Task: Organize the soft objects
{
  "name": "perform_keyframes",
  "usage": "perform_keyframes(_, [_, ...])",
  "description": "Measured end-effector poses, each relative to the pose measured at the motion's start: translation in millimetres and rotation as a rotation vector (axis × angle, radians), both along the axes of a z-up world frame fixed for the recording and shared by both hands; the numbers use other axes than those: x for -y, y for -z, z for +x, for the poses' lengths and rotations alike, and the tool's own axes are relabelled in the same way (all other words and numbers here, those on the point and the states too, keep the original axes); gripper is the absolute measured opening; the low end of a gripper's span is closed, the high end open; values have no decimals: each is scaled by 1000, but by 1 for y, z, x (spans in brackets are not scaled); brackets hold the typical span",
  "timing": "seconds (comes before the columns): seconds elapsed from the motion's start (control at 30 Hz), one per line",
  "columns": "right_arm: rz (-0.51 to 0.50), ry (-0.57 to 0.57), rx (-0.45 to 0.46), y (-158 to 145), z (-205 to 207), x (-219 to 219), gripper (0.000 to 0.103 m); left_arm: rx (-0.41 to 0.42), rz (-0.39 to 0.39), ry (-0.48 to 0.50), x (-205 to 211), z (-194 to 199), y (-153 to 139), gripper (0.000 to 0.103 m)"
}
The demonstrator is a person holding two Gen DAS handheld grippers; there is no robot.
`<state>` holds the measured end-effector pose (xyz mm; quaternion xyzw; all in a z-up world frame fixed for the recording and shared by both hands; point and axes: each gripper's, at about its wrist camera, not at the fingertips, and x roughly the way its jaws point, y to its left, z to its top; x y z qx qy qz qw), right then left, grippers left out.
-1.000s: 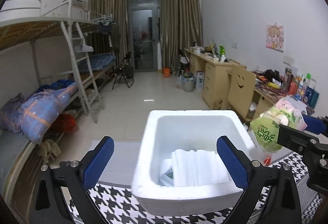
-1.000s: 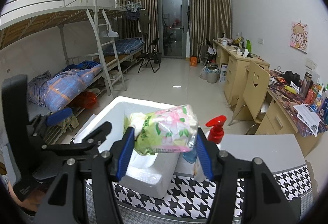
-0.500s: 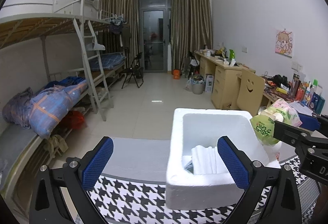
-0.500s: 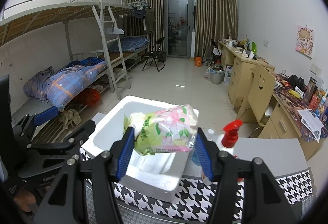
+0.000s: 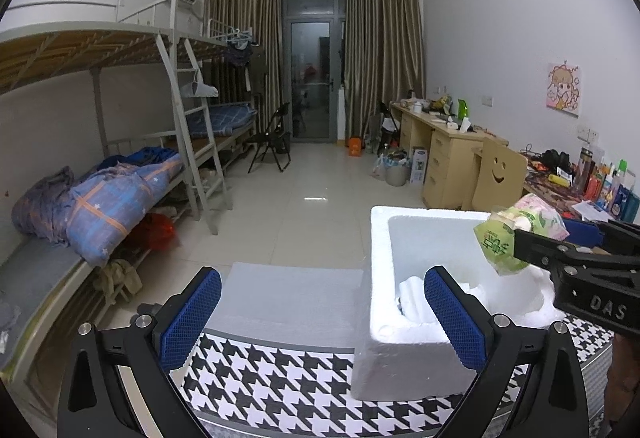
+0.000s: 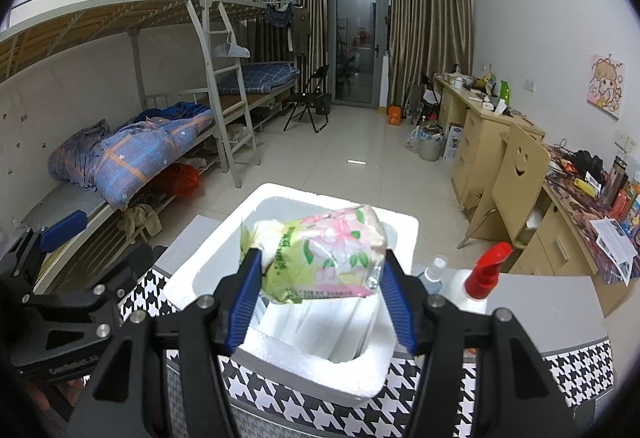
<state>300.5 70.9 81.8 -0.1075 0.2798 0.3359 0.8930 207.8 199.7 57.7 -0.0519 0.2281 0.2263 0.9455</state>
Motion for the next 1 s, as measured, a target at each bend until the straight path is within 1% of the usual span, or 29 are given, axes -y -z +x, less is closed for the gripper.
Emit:
perform_keyframes(0.1, [-3, 6, -8, 2, 6, -2, 62, -6, 4, 6, 0, 0, 2, 102])
perform_keyframes(0.23, [-19, 11, -21, 8, 11, -7, 63, -3, -11, 3, -5, -1, 5, 102])
perform_keyframes(0.33, [-41, 21, -24, 13, 15, -11, 69, -2, -13, 1, -7, -2, 6, 102])
perform_keyframes(0.4, [-39, 17, -29, 15, 17, -11, 75, -5, -12, 3, -8, 0, 6, 102])
perform_keyframes(0.5, [-36, 14, -31, 15, 16, -10, 81, -3, -16, 5, -8, 0, 6, 102])
perform_keyframes(0.77, [-21, 17, -19, 8, 8, 0, 82, 7, -14, 24, 0, -6, 3, 102])
perform_keyframes(0.93, [1, 30, -22, -2, 0, 11, 85, 15, -1, 36, 9, -13, -3, 102])
perform_keyframes(1.0, [2, 35, -5, -7, -7, 15, 86, 21, 3, 44, 14, -17, -6, 102])
